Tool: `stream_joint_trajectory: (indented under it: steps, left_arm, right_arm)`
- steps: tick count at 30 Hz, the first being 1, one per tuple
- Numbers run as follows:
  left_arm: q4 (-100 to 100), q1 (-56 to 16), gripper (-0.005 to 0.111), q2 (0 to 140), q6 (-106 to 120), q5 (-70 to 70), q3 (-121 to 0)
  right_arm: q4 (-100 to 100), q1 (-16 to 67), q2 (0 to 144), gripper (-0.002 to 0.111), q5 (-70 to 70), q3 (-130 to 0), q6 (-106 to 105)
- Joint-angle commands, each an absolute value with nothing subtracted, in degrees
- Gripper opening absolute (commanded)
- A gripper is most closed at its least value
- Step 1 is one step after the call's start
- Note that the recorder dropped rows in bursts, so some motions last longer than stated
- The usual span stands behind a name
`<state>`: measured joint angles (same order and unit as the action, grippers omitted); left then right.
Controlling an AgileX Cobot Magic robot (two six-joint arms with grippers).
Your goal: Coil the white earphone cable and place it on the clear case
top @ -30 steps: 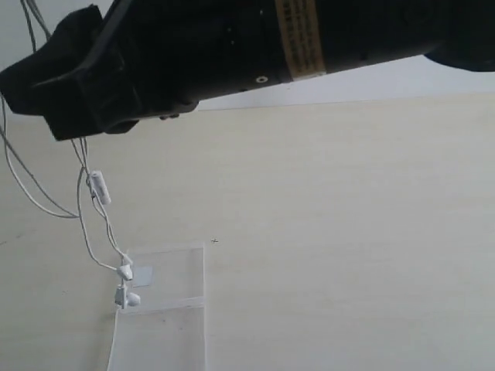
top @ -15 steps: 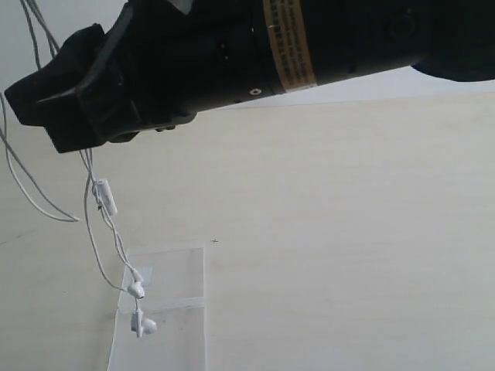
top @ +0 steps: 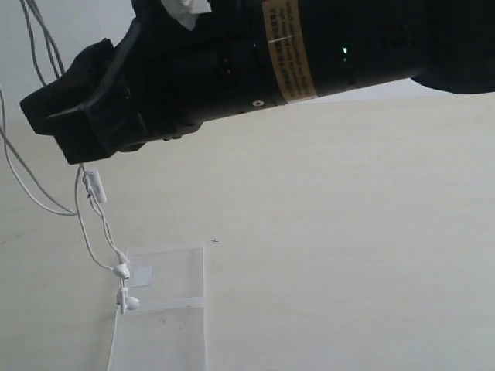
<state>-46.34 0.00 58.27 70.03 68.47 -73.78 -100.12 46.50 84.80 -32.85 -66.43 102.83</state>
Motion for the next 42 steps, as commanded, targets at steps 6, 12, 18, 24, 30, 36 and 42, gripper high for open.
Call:
stream_joint_trajectory:
  steps: [6,12,18,24,30,36,42]
  left_arm:
    - [-47.1,-0.12,0.0,57.92,70.21,67.55,-73.55]
    - [-47.1,-0.12,0.0,57.92,70.21,67.55,-73.55]
    - [-47.1,-0.12,0.0,57.92,70.21,67.43,-73.55]
    - [-42.2,-0.12,0.0,57.92,68.47,67.97,-73.55]
    - [-37.52,-0.12,0.0,57.92,66.86,69.96,-73.55]
    - [-35.46,-0.12,0.0,57.92,65.29,69.96,-73.55]
    - [-34.42,-0.12,0.0,57.92,64.17,69.96,-73.55]
  right_arm:
    - [-99.95,46.18,84.82,0.016,-31.6,-66.28,101.52]
    - [-99.95,46.18,84.82,0.016,-31.6,-66.28,101.52]
    - [-99.95,46.18,84.82,0.0,-31.6,-66.28,100.51]
    - [-99.95,46.18,82.8,0.0,-28.27,-66.02,100.51]
    - [-99.95,46.18,81.0,0.0,-26.62,-67.74,100.51]
    - [-99.95,46.02,79.63,0.0,-27.08,-69.12,100.93]
    - [-99.95,45.8,77.89,0.0,-26.7,-69.71,101.73]
